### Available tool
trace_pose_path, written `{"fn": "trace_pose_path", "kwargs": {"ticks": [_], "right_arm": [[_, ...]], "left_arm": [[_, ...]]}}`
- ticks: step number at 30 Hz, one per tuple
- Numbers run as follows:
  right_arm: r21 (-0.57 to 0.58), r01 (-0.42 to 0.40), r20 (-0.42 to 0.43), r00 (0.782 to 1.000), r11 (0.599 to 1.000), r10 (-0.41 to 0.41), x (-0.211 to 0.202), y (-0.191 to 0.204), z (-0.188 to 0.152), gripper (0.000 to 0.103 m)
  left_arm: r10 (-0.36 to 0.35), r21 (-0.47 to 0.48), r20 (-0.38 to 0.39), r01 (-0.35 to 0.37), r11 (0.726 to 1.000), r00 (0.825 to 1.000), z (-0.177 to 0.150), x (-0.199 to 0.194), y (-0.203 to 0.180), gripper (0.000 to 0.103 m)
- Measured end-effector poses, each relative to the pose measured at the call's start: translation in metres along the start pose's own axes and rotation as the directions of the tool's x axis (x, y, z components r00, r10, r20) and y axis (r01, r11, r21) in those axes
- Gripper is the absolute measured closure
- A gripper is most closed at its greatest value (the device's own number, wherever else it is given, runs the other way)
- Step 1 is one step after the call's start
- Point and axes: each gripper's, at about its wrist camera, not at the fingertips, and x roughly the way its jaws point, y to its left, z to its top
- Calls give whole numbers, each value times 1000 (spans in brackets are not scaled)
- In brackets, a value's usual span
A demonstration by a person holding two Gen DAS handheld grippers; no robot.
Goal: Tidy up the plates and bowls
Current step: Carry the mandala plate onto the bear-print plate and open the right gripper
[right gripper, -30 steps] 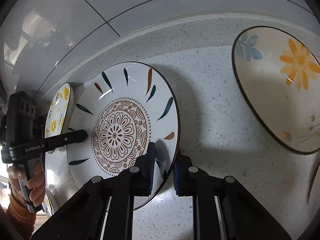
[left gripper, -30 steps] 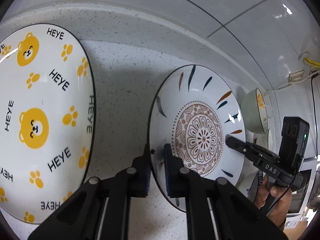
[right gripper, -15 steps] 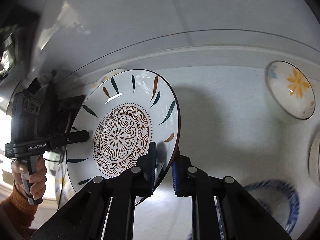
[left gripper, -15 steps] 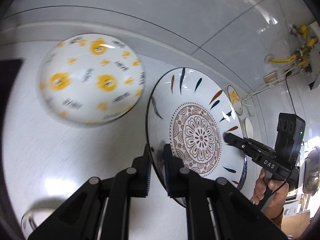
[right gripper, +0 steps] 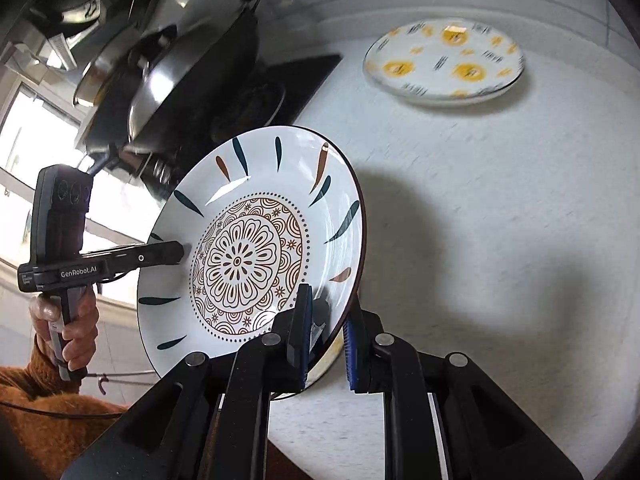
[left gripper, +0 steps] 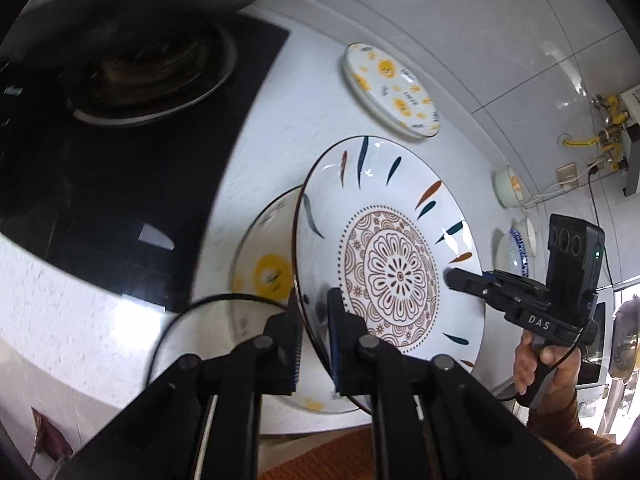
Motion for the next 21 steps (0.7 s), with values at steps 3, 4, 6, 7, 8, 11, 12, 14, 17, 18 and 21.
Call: {"fn": "trace_pose_path", "kwargs": {"ticks": [3, 4, 6, 7, 8, 11, 12, 14, 17, 18, 21], "right_arm": [[14, 0, -34, 999, 1000, 0, 21, 6, -1, 90], [19, 1, -39, 999, 1000, 0, 24, 6, -2, 90], [18, 6, -38, 999, 1000, -5, 27, 10, -3, 90], [11, 9, -29, 1000, 1000, -9, 26, 14, -1, 90], [4, 14, -19, 1000, 1000, -13, 25, 17, 1, 90], [-9, 30, 6, 1000, 1000, -30, 16, 26, -3, 90], [-9, 34, 10, 999, 999, -34, 15, 27, -3, 90], [-6, 40, 12, 999, 999, -40, 15, 29, -7, 90], [3, 45, 17, 999, 999, -45, 15, 32, -11, 90], [2, 51, 23, 998, 999, -51, 16, 37, -12, 90], [18, 81, 59, 995, 997, -82, 9, 41, -20, 90]], "left_arm": [[-14, -19, -27, 13, 1000, 1000, -10, 0, 20, 92], [-19, -19, -28, 19, 1000, 999, -12, -2, 23, 92], [-22, -1, -12, 22, 1000, 1000, -13, -9, 28, 92], [-24, 6, 0, 24, 1000, 1000, -13, -12, 29, 92], [-28, 13, 10, 28, 1000, 1000, -11, -15, 28, 92], [-26, 29, 32, 25, 999, 999, -11, -21, 28, 92], [-23, 36, 34, 22, 999, 999, -12, -21, 28, 92], [-24, 37, 30, 23, 999, 999, -12, -18, 26, 92], [-34, 52, 32, 32, 998, 999, -15, -17, 18, 92], [-39, 66, 34, 37, 997, 999, -15, -17, 16, 92], [-61, 109, 27, 58, 992, 998, -15, -17, 13, 92]]}}
